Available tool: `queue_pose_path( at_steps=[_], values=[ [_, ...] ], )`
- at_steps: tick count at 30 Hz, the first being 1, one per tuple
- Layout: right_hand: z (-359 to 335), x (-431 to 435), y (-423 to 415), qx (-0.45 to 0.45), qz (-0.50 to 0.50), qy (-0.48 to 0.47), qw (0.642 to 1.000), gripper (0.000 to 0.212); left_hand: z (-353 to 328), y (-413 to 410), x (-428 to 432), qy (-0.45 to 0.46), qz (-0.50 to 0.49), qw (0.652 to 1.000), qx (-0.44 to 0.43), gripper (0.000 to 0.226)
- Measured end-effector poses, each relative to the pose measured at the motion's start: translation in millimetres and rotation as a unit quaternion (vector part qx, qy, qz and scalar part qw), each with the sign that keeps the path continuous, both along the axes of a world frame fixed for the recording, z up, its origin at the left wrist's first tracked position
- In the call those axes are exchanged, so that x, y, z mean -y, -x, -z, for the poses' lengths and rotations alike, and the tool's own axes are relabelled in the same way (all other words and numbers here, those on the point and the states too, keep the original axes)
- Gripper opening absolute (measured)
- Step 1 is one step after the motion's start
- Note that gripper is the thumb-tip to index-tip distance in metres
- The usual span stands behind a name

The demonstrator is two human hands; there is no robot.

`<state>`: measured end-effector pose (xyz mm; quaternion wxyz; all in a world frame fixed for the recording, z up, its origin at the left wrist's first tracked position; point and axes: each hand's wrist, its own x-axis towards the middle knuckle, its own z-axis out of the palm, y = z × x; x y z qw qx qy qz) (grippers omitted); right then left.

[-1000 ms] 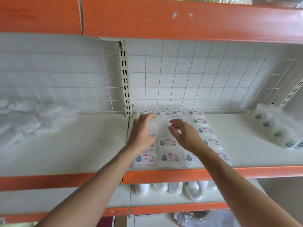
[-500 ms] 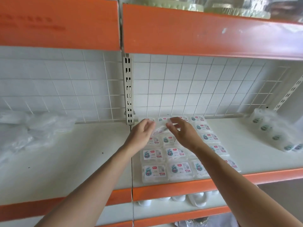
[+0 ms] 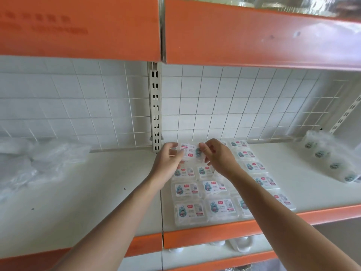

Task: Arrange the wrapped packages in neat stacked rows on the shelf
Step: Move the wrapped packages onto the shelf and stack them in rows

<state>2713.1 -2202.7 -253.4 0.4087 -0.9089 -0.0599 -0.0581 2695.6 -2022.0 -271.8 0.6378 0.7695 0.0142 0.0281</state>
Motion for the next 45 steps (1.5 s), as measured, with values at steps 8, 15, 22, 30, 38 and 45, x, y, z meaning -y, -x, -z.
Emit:
queue_pose_path(
  at_steps=[8,15,22,30,38,45],
  values=[
    [0,15,-21,-0.077,-0.099,-0.044,0.991,0.032,-3,-8,8,0.056,-0.042,0.997,-0.029,0.022],
    [-1,10,-26,-0.135,-0.122,-0.088,0.979,0.044,-8,-11,21,0.075,-0.133,0.986,-0.066,0.031],
    [3,14,-31,-0.136,-0.132,-0.134,0.973,0.061,-4,-7,31,0.036,-0.083,0.994,-0.069,0.031],
    [11,18,-39,0.083,-0.190,0.108,0.972,0.067,-10,-20,11,-0.083,-0.041,0.995,-0.045,0.033],
    [17,-9,-51,0.076,-0.116,0.151,0.979,0.046,-12,-38,-1,-0.126,-0.084,0.987,-0.055,0.039],
    [23,-29,-69,0.014,-0.074,0.150,0.986,0.032,-9,-56,-9,-0.108,-0.062,0.990,-0.067,0.040]
  ],
)
